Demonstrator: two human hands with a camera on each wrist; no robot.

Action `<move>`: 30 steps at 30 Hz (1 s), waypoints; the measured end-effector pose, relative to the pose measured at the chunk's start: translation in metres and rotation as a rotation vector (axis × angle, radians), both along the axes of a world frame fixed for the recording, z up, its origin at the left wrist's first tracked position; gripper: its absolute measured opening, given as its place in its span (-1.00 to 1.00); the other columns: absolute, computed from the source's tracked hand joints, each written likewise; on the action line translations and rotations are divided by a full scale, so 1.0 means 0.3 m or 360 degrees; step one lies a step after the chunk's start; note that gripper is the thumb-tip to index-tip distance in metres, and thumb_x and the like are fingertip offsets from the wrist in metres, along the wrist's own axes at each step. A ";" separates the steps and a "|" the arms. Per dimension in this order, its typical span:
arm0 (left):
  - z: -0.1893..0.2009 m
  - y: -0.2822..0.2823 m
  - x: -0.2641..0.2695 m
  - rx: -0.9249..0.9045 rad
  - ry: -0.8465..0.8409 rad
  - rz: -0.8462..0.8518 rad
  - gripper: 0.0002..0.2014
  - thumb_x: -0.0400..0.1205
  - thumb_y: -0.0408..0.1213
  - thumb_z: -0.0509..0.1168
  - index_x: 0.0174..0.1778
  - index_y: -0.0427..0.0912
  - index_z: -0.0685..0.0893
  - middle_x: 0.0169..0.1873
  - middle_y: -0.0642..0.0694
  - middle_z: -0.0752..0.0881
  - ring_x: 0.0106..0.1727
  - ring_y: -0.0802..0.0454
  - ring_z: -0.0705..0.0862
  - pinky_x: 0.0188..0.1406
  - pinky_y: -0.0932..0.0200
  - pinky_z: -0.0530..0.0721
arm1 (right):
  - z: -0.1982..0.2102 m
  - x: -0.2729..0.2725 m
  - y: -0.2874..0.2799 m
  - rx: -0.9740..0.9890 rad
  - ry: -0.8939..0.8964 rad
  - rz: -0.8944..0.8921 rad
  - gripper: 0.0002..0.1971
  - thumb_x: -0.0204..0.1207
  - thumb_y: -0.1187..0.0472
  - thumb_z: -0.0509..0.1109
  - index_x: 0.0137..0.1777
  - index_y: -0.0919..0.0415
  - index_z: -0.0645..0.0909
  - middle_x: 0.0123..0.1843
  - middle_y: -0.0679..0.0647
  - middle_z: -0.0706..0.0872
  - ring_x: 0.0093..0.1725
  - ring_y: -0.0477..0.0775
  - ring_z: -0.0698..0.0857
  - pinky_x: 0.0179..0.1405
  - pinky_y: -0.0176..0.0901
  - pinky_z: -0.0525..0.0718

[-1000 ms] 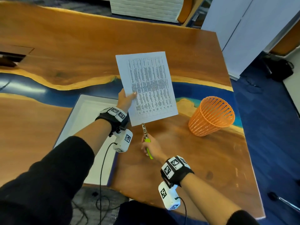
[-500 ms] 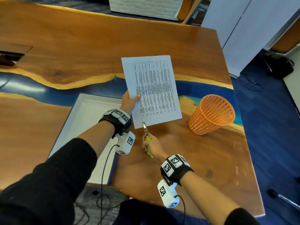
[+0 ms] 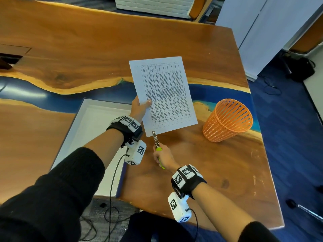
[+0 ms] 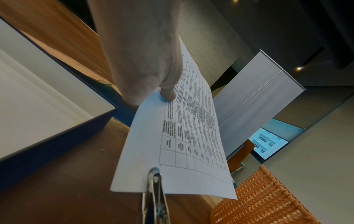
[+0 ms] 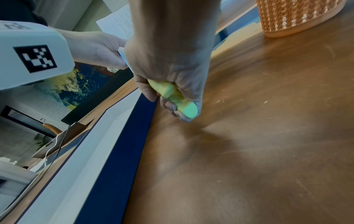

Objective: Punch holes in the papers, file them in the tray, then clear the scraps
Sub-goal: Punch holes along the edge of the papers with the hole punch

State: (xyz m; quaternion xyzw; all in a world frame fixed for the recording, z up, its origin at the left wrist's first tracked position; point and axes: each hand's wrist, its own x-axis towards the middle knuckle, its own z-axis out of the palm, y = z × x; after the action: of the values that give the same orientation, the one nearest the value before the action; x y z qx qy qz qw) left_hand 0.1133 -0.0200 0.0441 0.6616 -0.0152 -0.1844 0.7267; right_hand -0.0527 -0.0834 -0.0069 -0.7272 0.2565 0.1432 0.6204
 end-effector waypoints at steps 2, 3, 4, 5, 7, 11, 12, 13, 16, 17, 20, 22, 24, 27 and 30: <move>-0.004 0.000 0.000 0.0008 0.0018 0.0009 -0.59 0.66 -0.52 0.22 0.45 -0.35 0.44 0.37 -0.32 0.59 0.19 -0.07 0.63 0.13 0.04 0.62 | 0.001 -0.002 0.002 -0.0008 0.0003 -0.0002 -0.80 -0.02 0.42 0.20 -0.44 0.14 0.33 -0.59 0.02 0.38 -0.60 0.02 0.28 -0.67 -0.29 0.24; -0.006 0.000 0.000 0.0009 0.0025 0.0011 -0.59 0.66 -0.52 0.22 0.45 -0.35 0.44 0.37 -0.32 0.59 0.20 -0.07 0.63 0.15 0.03 0.61 | 0.000 -0.003 0.004 -0.0018 0.0011 0.0000 -0.78 0.04 0.47 0.21 -0.45 0.14 0.33 -0.60 0.01 0.39 -0.60 0.02 0.29 -0.67 -0.29 0.25; -0.008 -0.001 0.000 0.0009 0.0026 0.0013 -0.59 0.66 -0.52 0.22 0.45 -0.35 0.44 0.37 -0.31 0.59 0.21 -0.07 0.63 0.17 0.02 0.61 | -0.003 -0.003 0.004 -0.0033 0.0023 -0.0001 -0.75 0.09 0.52 0.20 -0.46 0.13 0.33 -0.60 0.00 0.39 -0.59 0.01 0.29 -0.67 -0.30 0.25; -0.009 -0.001 -0.001 0.0009 0.0028 0.0013 -0.59 0.66 -0.52 0.22 0.45 -0.35 0.44 0.37 -0.30 0.59 0.22 -0.07 0.63 0.19 0.00 0.60 | -0.007 -0.003 0.005 -0.0049 0.0035 -0.0004 -0.72 0.11 0.54 0.19 -0.47 0.12 0.32 -0.59 -0.01 0.40 -0.59 0.00 0.29 -0.65 -0.31 0.26; -0.014 0.000 -0.002 0.0004 0.0032 0.0012 -0.59 0.66 -0.52 0.22 0.45 -0.35 0.44 0.36 -0.30 0.60 0.22 -0.09 0.63 0.23 -0.05 0.61 | -0.014 -0.002 0.008 -0.0071 0.0060 -0.0010 -0.70 0.12 0.55 0.18 -0.49 0.10 0.31 -0.58 -0.02 0.40 -0.58 -0.01 0.28 -0.60 -0.28 0.25; -0.017 -0.002 -0.006 -0.0003 0.0033 0.0003 -0.59 0.66 -0.51 0.23 0.46 -0.33 0.44 0.38 -0.30 0.59 0.25 -0.10 0.63 0.26 -0.07 0.61 | -0.023 0.000 0.016 -0.0125 0.0084 -0.0032 -0.70 0.06 0.55 0.18 -0.51 0.10 0.30 -0.56 -0.01 0.41 -0.56 0.02 0.28 -0.56 -0.23 0.25; -0.017 -0.003 -0.007 -0.0004 0.0032 -0.0002 -0.59 0.66 -0.51 0.23 0.46 -0.34 0.44 0.38 -0.30 0.59 0.26 -0.11 0.63 0.27 -0.07 0.61 | -0.024 0.000 0.019 -0.0131 0.0089 -0.0041 -0.70 0.06 0.55 0.18 -0.51 0.09 0.30 -0.56 -0.01 0.42 -0.55 0.03 0.28 -0.56 -0.23 0.25; -0.018 -0.003 -0.009 -0.0003 0.0032 -0.0004 -0.59 0.66 -0.51 0.23 0.46 -0.34 0.44 0.38 -0.31 0.59 0.26 -0.11 0.63 0.26 -0.07 0.61 | -0.025 -0.001 0.022 -0.0132 0.0093 -0.0046 -0.70 0.06 0.55 0.18 -0.51 0.09 0.30 -0.55 0.00 0.42 -0.55 0.04 0.28 -0.56 -0.23 0.25; -0.025 -0.005 -0.012 0.0004 0.0055 -0.0012 -0.59 0.66 -0.50 0.23 0.46 -0.34 0.44 0.37 -0.31 0.60 0.30 -0.18 0.64 0.25 -0.11 0.63 | -0.027 -0.003 0.027 -0.0126 0.0114 -0.0059 -0.70 0.04 0.55 0.16 -0.51 0.10 0.30 -0.55 0.01 0.42 -0.55 0.04 0.28 -0.56 -0.23 0.24; -0.029 -0.006 -0.013 0.0006 0.0061 -0.0013 -0.59 0.66 -0.50 0.23 0.46 -0.34 0.44 0.37 -0.31 0.60 0.31 -0.20 0.64 0.24 -0.12 0.64 | -0.027 -0.004 0.027 -0.0126 0.0120 -0.0058 -0.71 0.04 0.55 0.16 -0.51 0.10 0.30 -0.54 0.01 0.42 -0.55 0.04 0.28 -0.56 -0.23 0.24; -0.040 -0.009 -0.018 0.0009 0.0069 -0.0019 -0.59 0.66 -0.51 0.23 0.46 -0.35 0.45 0.36 -0.32 0.60 0.27 -0.16 0.64 0.21 -0.09 0.64 | -0.028 -0.011 0.024 -0.0138 0.0132 -0.0048 -0.72 0.07 0.55 0.15 -0.50 0.12 0.31 -0.55 0.00 0.43 -0.56 0.02 0.30 -0.56 -0.22 0.25; -0.050 -0.012 -0.022 0.0016 0.0089 -0.0004 -0.59 0.65 -0.52 0.23 0.44 -0.36 0.45 0.36 -0.33 0.60 0.26 -0.15 0.64 0.24 -0.10 0.63 | -0.035 -0.017 0.024 -0.0125 0.0134 -0.0078 -0.78 0.09 0.51 0.13 -0.46 0.15 0.35 -0.54 0.02 0.45 -0.56 0.00 0.31 -0.57 -0.22 0.25; -0.060 -0.017 -0.027 0.0024 0.0107 0.0003 -0.60 0.65 -0.52 0.24 0.43 -0.36 0.47 0.35 -0.34 0.61 0.28 -0.18 0.64 0.23 -0.10 0.63 | -0.042 -0.023 0.025 -0.0113 0.0119 -0.0129 -0.84 0.06 0.41 0.09 -0.41 0.16 0.39 -0.51 0.04 0.48 -0.56 -0.01 0.33 -0.57 -0.22 0.25; -0.068 -0.030 -0.032 0.0051 0.0112 -0.0012 -0.61 0.65 -0.51 0.24 0.42 -0.37 0.48 0.33 -0.33 0.62 0.25 -0.15 0.65 0.18 -0.04 0.64 | -0.058 -0.029 0.027 -0.0121 0.0103 -0.0146 -0.85 0.06 0.38 0.07 -0.42 0.14 0.38 -0.49 0.07 0.49 -0.55 -0.01 0.34 -0.54 -0.22 0.27; -0.071 -0.041 -0.035 0.0060 0.0123 -0.0032 -0.61 0.65 -0.51 0.24 0.43 -0.38 0.48 0.33 -0.32 0.63 0.23 -0.12 0.66 0.20 -0.04 0.64 | -0.073 -0.033 0.023 -0.0135 0.0114 -0.0139 -0.85 0.08 0.36 0.05 -0.42 0.13 0.39 -0.49 0.07 0.50 -0.52 -0.01 0.36 -0.50 -0.21 0.27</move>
State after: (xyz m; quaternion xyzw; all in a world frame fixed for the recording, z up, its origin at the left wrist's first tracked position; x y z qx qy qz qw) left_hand 0.1027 -0.0323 0.0228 0.6674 0.0097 -0.2174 0.7122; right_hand -0.0628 -0.0765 -0.0289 -0.7354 0.3157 0.1309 0.5851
